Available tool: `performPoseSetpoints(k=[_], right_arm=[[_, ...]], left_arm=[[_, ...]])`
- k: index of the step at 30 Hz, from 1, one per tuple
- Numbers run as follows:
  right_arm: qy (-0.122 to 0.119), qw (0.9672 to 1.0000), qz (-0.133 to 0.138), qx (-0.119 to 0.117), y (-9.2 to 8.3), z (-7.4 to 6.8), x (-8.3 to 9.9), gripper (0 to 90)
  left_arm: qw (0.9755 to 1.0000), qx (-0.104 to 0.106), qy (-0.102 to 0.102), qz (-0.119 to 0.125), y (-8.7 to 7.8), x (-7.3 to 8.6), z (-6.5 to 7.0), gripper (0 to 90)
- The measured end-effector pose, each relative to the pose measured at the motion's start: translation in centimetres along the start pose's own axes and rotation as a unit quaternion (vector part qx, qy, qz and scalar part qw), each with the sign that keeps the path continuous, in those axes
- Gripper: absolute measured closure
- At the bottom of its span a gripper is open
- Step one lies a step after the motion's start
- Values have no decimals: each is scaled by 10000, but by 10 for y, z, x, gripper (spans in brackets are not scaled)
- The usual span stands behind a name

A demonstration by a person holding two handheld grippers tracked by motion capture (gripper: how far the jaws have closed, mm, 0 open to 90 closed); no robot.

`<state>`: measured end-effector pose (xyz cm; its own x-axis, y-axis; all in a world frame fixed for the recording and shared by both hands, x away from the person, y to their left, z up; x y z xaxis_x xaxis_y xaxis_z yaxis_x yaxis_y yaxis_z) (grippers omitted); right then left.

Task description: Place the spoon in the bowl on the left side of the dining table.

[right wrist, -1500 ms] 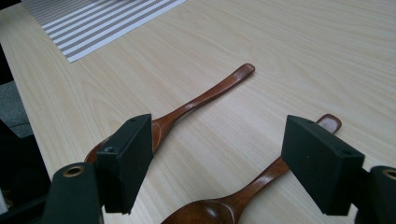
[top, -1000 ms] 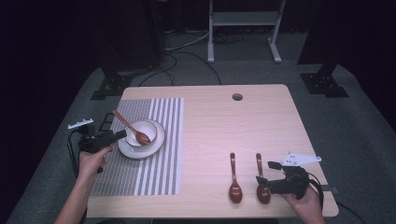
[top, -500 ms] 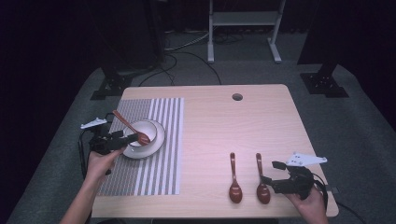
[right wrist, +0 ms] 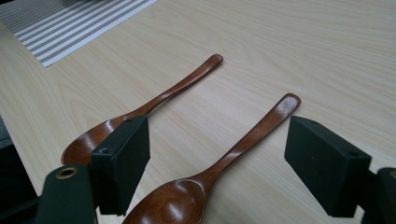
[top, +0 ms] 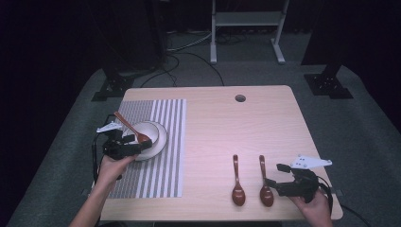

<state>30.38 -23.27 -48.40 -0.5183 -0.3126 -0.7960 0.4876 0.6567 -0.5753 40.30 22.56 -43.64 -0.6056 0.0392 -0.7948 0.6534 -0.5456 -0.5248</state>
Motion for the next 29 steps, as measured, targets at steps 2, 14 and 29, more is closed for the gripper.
performPoseSetpoints(k=[2,14,29], right_arm=[[8,10000,-8,9,0,1,1,211],[38,10000,-3,17,-2,2,1,211],[45,10000,2,12,-3,4,2,211]], left_arm=[[10000,52,61,-31,3,1,7,19],[9995,230,222,-45,13,3,30,19],[9970,600,454,-201,29,18,62,19]])
Point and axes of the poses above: each handheld gripper's, and its own axes: y roughly forward along the jaws, x roughly out of its underside, z roughly to its right, the point moved 8 cm from there along y, roughly forward along the jaws, and after that the axes turned 4 degrees about -x, right-handed, at the moved point
